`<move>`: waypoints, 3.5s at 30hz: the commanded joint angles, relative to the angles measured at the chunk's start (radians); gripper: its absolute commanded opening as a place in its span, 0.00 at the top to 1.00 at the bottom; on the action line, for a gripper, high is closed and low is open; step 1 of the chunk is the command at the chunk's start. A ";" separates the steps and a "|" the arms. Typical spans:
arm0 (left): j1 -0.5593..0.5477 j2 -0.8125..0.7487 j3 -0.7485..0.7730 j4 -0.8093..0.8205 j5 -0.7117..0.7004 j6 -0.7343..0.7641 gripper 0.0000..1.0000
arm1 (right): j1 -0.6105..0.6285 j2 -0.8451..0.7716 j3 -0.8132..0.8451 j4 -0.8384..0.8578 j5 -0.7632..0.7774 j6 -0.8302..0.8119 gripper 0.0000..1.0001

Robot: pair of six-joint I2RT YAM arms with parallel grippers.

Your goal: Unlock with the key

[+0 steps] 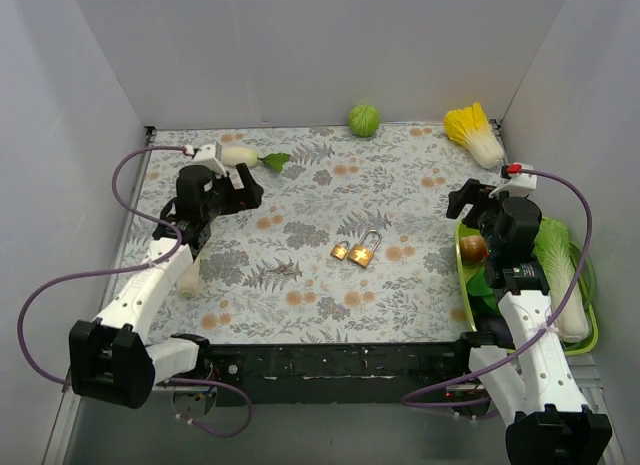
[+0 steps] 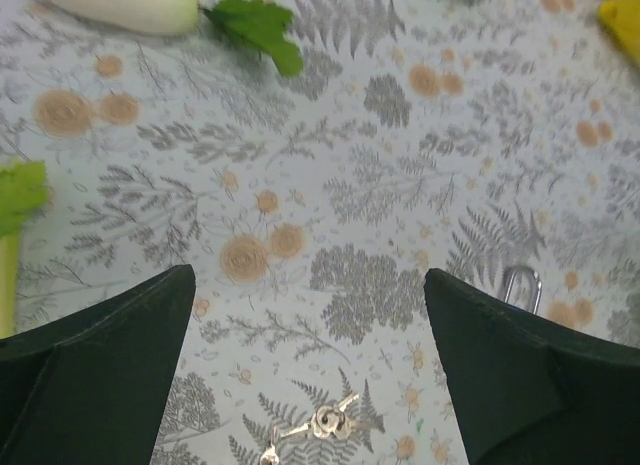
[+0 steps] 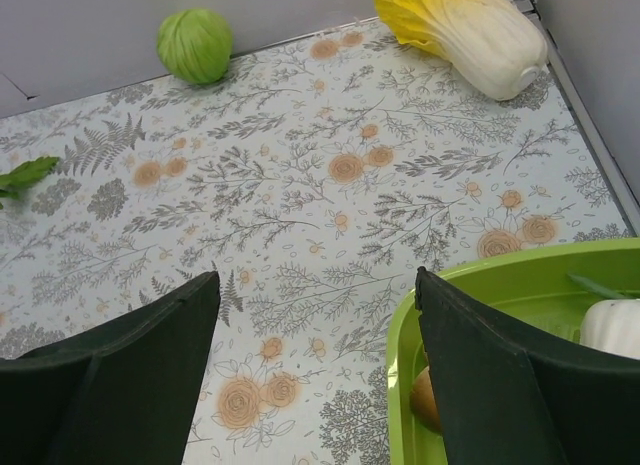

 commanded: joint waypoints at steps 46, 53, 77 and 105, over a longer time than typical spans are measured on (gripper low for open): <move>-0.395 0.435 0.027 -0.312 -0.119 -0.001 0.50 | 0.003 0.030 0.001 -0.036 -0.109 0.014 0.17; -0.400 0.445 0.019 -0.327 -0.143 -0.016 0.55 | 0.003 0.035 0.007 -0.044 -0.103 0.014 0.17; -0.423 0.455 0.018 -0.324 -0.119 -0.017 0.94 | 0.003 0.033 0.018 -0.061 -0.114 0.023 0.18; -0.427 0.278 -0.041 -0.218 0.056 0.144 0.64 | 0.240 0.173 -0.001 0.019 -0.308 -0.005 0.28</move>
